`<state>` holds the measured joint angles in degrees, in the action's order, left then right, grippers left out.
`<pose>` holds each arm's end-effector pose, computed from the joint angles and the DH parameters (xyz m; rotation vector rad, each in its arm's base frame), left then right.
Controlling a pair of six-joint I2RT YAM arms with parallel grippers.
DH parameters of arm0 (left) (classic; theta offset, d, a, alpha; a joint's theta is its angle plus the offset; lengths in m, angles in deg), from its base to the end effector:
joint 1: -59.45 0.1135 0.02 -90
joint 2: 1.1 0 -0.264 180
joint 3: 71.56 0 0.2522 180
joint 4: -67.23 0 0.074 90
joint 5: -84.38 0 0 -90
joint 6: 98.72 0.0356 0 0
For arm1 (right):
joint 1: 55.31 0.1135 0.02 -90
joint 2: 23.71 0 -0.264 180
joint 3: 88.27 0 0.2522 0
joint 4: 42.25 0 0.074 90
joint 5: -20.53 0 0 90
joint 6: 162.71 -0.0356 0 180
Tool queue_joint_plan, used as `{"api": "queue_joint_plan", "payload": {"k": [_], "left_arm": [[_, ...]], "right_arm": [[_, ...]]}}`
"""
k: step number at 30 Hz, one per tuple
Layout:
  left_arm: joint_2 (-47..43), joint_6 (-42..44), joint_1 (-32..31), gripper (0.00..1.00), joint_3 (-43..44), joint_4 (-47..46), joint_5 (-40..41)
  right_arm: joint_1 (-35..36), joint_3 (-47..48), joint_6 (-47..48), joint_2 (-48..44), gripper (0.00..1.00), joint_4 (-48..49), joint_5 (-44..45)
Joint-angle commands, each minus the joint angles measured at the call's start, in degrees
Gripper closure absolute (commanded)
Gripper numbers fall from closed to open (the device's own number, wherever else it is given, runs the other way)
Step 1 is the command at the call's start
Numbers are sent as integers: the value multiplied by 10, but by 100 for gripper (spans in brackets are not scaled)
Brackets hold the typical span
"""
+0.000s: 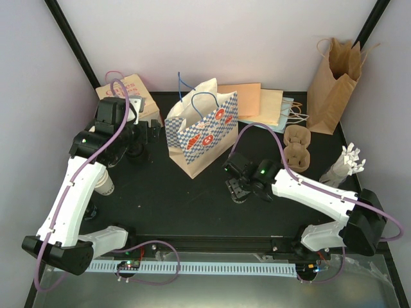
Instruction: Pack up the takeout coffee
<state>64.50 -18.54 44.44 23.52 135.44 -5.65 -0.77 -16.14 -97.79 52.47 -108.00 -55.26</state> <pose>0.2086 -0.0560 0.4095 0.1025 2.2549 -0.2334 0.1498 0.1953 0.2502 -0.6318 2.6401 0.0497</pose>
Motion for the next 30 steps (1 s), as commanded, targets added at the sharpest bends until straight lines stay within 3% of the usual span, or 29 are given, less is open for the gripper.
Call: {"api": "queue_joint_plan", "payload": {"k": [1, 30], "left_arm": [[-12, 12, 5, 1, 5, -3, 0], [-19, 18, 7, 1, -3, 1, 3]], "right_arm": [[-2, -4, 10, 6, 27, 12, -4], [-2, 10, 19, 27, 25, 1, -7]]}}
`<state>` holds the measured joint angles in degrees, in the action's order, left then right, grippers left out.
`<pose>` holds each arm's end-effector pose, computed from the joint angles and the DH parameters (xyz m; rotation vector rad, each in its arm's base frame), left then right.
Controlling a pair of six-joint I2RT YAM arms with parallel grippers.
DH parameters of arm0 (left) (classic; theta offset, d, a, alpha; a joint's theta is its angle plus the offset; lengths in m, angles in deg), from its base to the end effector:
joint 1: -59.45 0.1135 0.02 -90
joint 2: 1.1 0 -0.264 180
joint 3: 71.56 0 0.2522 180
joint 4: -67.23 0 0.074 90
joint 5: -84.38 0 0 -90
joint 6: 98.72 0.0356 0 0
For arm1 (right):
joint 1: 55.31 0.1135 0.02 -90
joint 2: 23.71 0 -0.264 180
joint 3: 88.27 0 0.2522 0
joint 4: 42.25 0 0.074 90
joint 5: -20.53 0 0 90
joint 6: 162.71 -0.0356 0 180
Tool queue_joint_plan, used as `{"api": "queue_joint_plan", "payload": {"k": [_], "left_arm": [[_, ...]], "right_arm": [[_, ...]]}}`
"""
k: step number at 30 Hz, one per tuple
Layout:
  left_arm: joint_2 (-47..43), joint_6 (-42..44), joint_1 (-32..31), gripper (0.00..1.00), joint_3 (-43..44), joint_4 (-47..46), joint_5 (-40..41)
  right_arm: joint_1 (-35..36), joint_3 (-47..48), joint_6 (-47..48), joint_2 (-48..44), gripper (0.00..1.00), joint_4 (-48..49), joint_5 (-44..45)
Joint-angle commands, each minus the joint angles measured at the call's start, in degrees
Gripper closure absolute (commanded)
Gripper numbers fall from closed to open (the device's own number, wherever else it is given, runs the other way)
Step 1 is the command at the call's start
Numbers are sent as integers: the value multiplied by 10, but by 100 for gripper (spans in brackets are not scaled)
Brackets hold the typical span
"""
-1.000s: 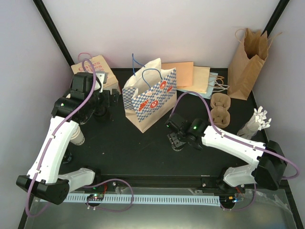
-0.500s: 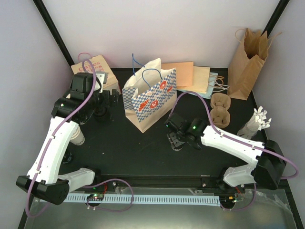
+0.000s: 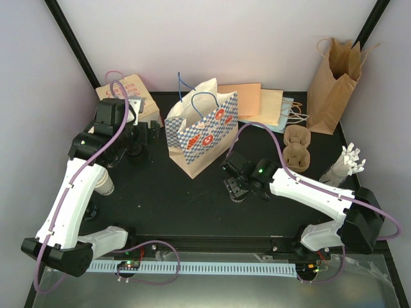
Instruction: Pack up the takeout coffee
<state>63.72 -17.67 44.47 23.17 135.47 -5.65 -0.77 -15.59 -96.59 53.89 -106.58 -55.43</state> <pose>0.2050 -0.0549 0.4102 0.1186 2.2464 -0.2264 0.1538 0.2011 0.2482 -0.6571 2.6278 0.0550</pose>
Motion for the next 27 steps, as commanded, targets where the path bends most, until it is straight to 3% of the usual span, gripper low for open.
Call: {"api": "queue_joint_plan", "payload": {"k": [1, 19, 27], "left_arm": [[-11, 10, 7, 1, 1, 1, 2], [-17, 14, 7, 1, 1, 4, -1], [-13, 17, 7, 1, 3, 2, -7]], "right_arm": [[-2, 6, 7, 13, 25, -15, -5], [-2, 7, 10, 11, 21, -20, -7], [-2, 9, 14, 10, 13, -25, -5]]}}
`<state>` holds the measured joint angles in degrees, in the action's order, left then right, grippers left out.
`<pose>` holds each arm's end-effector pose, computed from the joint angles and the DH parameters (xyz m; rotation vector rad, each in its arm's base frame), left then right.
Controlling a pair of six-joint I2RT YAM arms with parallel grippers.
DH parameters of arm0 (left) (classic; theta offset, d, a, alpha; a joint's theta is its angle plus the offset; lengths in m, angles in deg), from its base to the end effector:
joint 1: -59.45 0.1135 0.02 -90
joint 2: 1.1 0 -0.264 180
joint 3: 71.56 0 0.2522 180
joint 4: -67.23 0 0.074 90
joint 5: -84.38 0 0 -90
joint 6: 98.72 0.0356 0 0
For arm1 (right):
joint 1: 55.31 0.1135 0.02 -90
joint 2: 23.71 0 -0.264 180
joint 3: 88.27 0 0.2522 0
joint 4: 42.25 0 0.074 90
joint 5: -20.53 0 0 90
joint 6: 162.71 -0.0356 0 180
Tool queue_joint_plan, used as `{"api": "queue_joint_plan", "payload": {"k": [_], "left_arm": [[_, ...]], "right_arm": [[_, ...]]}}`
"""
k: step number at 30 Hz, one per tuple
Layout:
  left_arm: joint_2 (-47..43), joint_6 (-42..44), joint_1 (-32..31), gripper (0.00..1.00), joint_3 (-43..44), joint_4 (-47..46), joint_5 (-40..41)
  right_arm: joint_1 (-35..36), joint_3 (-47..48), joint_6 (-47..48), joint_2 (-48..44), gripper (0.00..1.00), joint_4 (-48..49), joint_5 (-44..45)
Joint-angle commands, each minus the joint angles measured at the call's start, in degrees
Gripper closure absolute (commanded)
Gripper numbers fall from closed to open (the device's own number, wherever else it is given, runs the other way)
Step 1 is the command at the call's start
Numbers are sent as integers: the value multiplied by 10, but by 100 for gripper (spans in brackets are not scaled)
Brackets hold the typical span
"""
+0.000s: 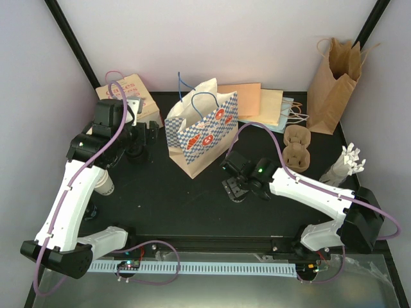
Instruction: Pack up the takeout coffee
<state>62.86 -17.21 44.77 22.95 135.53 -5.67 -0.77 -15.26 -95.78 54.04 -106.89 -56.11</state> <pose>0.2012 -0.0527 0.4118 0.1214 2.2355 -0.2215 0.1538 0.2018 0.2490 -0.6810 2.6305 0.0617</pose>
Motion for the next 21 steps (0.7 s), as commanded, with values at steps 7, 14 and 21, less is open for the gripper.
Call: {"api": "queue_joint_plan", "payload": {"k": [7, 14, 21], "left_arm": [[-4, 19, 4, 1, 5, 1, -6], [-3, 21, 3, 1, 5, 1, -7], [-5, 22, 4, 1, 2, 2, -6]], "right_arm": [[-2, 9, 7, 9, 8, -23, 4], [-2, 16, 10, 17, 6, -27, 3], [-2, 22, 7, 10, 6, -34, 18]]}}
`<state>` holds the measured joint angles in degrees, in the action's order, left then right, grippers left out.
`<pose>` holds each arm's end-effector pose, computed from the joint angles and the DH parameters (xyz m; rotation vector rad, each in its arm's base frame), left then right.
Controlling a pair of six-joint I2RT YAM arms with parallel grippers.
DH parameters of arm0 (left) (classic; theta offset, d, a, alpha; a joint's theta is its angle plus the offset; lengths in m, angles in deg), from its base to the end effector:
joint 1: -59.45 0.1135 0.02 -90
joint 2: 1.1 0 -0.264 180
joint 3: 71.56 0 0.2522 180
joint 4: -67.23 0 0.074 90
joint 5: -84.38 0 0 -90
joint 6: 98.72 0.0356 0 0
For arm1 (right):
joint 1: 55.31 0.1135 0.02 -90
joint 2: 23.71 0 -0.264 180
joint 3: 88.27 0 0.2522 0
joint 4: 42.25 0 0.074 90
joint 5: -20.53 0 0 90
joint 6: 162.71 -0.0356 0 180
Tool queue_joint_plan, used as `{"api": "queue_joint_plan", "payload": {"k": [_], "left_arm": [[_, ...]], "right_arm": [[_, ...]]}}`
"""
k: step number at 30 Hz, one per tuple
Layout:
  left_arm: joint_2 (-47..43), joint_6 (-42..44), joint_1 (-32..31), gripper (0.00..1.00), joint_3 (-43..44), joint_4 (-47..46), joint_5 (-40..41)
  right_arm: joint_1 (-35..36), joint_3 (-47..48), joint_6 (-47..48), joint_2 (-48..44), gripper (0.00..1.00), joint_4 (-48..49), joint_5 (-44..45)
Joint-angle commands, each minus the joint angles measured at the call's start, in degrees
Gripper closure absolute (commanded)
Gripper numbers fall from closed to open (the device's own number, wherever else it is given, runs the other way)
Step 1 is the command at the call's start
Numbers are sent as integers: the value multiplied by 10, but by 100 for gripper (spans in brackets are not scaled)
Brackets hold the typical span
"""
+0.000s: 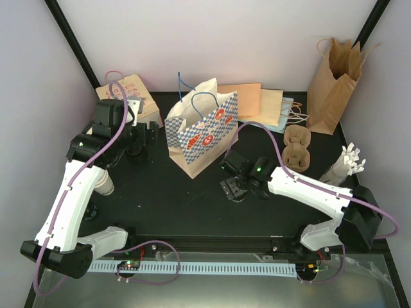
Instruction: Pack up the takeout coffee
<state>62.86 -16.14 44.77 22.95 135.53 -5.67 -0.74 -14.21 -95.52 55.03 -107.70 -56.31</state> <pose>0.2012 -0.0527 0.4118 0.1422 2.2335 -0.2113 0.1554 0.2045 0.2496 -0.6937 2.6399 0.0531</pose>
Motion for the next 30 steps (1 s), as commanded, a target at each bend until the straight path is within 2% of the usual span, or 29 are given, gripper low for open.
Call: {"api": "queue_joint_plan", "payload": {"k": [1, 8, 18, 30], "left_arm": [[-5, 11, 4, 1, 2, 2, -6], [-7, 10, 4, 1, 3, 3, -6], [-8, 10, 4, 1, 2, 5, -8], [-9, 16, 4, 1, 1, 8, -8]], "right_arm": [[-2, 13, 3, -2, 7, -29, 22], [-3, 22, 0, -12, 7, -41, 32], [-3, 27, -2, -29, 0, -59, 39], [-3, 33, 4, -36, 0, -70, 35]]}}
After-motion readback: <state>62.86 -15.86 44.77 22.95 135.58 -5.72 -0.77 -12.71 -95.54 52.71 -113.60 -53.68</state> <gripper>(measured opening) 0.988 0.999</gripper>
